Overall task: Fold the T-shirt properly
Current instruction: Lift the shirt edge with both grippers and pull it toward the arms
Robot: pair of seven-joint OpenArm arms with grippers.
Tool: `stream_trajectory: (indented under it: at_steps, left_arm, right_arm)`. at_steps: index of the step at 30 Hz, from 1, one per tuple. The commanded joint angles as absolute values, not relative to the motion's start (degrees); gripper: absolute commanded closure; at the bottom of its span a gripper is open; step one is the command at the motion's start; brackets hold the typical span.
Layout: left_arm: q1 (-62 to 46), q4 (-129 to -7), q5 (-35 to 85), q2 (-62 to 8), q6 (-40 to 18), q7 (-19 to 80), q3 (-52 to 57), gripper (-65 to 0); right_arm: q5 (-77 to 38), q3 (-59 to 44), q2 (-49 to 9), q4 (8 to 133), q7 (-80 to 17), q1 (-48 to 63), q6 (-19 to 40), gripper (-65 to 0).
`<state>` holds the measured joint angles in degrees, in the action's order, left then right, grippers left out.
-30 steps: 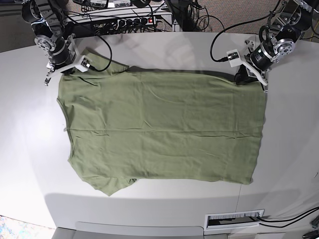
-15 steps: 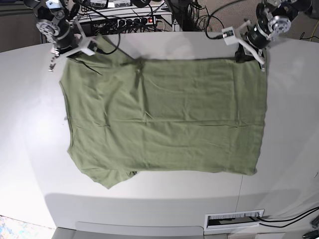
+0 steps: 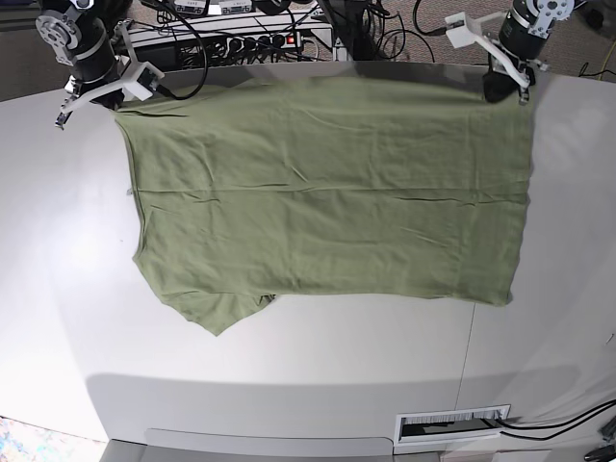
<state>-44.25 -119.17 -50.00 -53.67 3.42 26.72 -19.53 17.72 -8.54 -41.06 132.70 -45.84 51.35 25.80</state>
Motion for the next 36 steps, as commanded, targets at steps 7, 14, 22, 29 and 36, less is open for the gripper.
stream_trajectory:
  at_steps: [7, 14, 22, 29, 36]
  left_arm:
    - [-36.32, -121.3, -49.67, -54.17, 7.77, 23.73, -18.5, 0.0]
    - [-26.15, -120.68, -38.85, -53.01, 7.73, 20.03, -18.5, 0.0]
    - [-18.55, -115.33, -31.24, -53.01, 7.53, 15.25, -18.52, 0.0]
    - [-15.11, -106.13, -28.4, -48.82, 7.46, 8.29, -18.59, 0.0]
    - [-13.34, -101.71, -28.4, -46.22, 7.25, 5.19, -18.61, 0.0]
  right_arm:
    - [18.46, -9.21, -41.43, 133.51, -45.25, 51.4, 25.3, 0.0]
    - [18.59, -9.56, -40.25, 133.51, -44.73, 50.89, 25.3, 0.0]
    - [18.96, -9.87, -36.01, 133.49, -43.38, 47.2, 25.28, 0.0]
    - [21.26, -9.87, -34.33, 133.27, -42.85, 46.22, 25.26, 0.0]
    - [21.5, -9.87, -33.63, 127.0, -40.88, 42.11, 25.1, 0.0]
